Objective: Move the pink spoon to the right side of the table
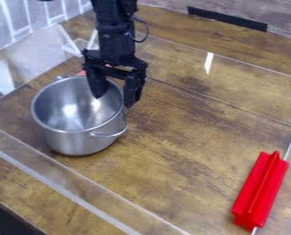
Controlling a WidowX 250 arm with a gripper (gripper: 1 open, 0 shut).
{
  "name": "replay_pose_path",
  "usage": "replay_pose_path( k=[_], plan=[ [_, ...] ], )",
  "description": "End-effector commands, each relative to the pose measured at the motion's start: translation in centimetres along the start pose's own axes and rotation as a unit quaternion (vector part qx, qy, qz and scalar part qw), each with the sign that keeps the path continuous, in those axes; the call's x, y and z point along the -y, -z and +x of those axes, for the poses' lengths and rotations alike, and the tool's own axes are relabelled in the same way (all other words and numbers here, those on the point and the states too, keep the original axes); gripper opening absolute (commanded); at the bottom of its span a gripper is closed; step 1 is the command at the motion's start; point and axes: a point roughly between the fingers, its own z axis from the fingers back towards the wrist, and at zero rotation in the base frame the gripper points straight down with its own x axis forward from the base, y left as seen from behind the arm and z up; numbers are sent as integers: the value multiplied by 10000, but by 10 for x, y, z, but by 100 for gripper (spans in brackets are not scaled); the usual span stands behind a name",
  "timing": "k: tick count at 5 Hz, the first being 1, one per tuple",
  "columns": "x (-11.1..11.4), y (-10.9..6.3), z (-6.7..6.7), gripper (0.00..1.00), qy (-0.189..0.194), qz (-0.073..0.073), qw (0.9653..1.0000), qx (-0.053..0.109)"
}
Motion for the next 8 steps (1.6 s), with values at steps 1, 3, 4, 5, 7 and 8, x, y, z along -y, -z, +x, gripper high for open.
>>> replay_pose_path(
  k=[1, 3, 4, 5, 7, 8],
  plan=[
    [-15, -18, 5, 100, -350, 45, 9990, 277],
    [-26, -16, -1, 100, -726, 32, 9971, 222],
    [-30, -21, -4, 100, -799, -38, 9965, 237],
    [-34, -28, -8, 100, -749, -147, 9968, 246],
    [-29, -40, -13, 100, -532, -304, 9978, 258],
    [-21, -43, -13, 100, -371, -386, 9982, 267]
  ],
)
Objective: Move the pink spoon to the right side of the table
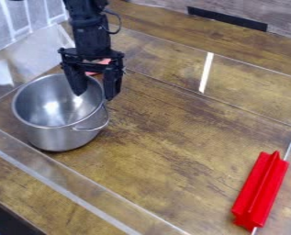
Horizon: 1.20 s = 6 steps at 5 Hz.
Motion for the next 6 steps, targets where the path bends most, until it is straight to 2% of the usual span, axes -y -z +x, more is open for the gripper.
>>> replay_pose_path(
  k=[1, 2, 4, 5, 6],
  plan=[
    [4, -36, 4, 100, -133, -3, 9987, 494],
    [-1, -35, 7, 100, -380, -21, 9979, 526],
    [-12, -36, 5, 100, -713, -51, 9958, 566],
    [-12, -35, 5, 0, -900, -27, 9941, 605],
    [-17, -28, 7, 0, -822, -5, 9947, 610]
  ],
)
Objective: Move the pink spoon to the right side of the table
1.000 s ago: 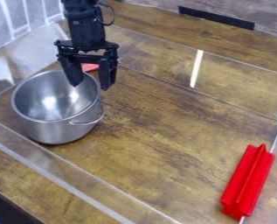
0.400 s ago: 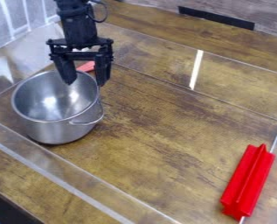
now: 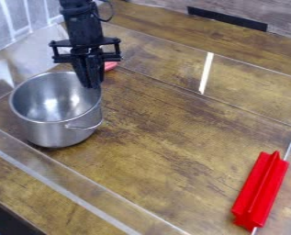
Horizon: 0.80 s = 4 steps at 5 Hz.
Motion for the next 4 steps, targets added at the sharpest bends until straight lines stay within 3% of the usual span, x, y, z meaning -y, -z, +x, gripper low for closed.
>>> replay_pose_path(
  k=[1, 3, 4],
  plan=[
    [-8, -21, 8, 0, 70, 36, 9994, 340],
    [-2, -31, 22, 0, 868, -4, 9957, 313],
    [-1, -39, 25, 0, 851, -6, 9958, 324]
  ],
)
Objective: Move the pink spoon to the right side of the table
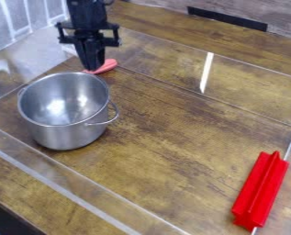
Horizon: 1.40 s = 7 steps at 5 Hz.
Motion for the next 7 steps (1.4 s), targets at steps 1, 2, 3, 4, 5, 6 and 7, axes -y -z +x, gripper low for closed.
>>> replay_pose_path(
  k=[1, 2, 3, 4, 5, 6, 7],
  plan=[
    [-3, -23, 8, 100, -15, 28, 9996, 283],
    [-5, -8, 9, 100, -6, 48, 9997, 237],
    [-7, 9, 9, 0, 5, 65, 9998, 211],
    [1, 14, 14, 0, -84, 87, 9997, 208],
    [14, 15, 21, 100, -184, 13, 9997, 188],
    [21, 6, 24, 0, -410, -37, 9989, 207],
    [22, 0, 25, 0, -646, -20, 9977, 217]
  ],
)
